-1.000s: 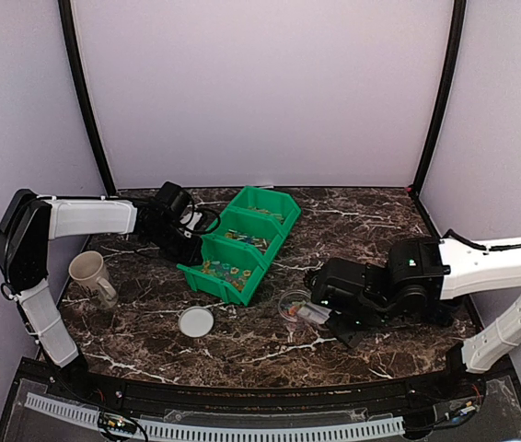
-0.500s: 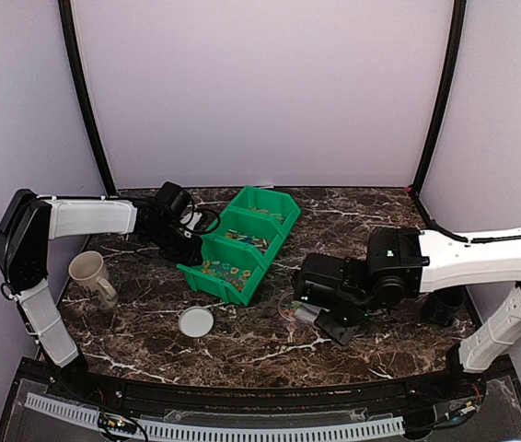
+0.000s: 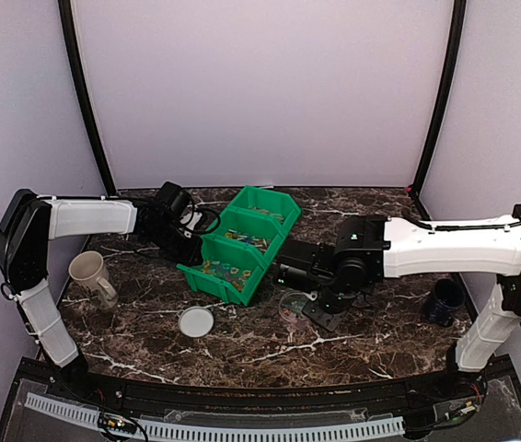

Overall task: Pack the candies
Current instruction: Place the fake candies in the packing bottle.

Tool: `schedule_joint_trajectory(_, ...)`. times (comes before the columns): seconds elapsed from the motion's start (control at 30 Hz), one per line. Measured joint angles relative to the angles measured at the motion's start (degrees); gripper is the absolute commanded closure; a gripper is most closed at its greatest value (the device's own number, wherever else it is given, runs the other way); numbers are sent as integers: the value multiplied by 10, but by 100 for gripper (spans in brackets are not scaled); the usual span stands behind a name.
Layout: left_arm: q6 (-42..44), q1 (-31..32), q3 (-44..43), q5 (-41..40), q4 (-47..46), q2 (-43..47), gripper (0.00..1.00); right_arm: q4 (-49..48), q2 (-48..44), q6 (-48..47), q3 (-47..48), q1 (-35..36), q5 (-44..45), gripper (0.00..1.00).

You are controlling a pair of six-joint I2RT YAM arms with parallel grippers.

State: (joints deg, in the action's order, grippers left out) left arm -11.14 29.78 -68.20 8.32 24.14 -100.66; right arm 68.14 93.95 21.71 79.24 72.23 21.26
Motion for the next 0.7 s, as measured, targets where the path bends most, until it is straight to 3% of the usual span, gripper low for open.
schedule_joint_trajectory(0.7, 0, 0, 0, 0, 0, 0, 100, -16, 72, -72, 45, -78, 75, 100)
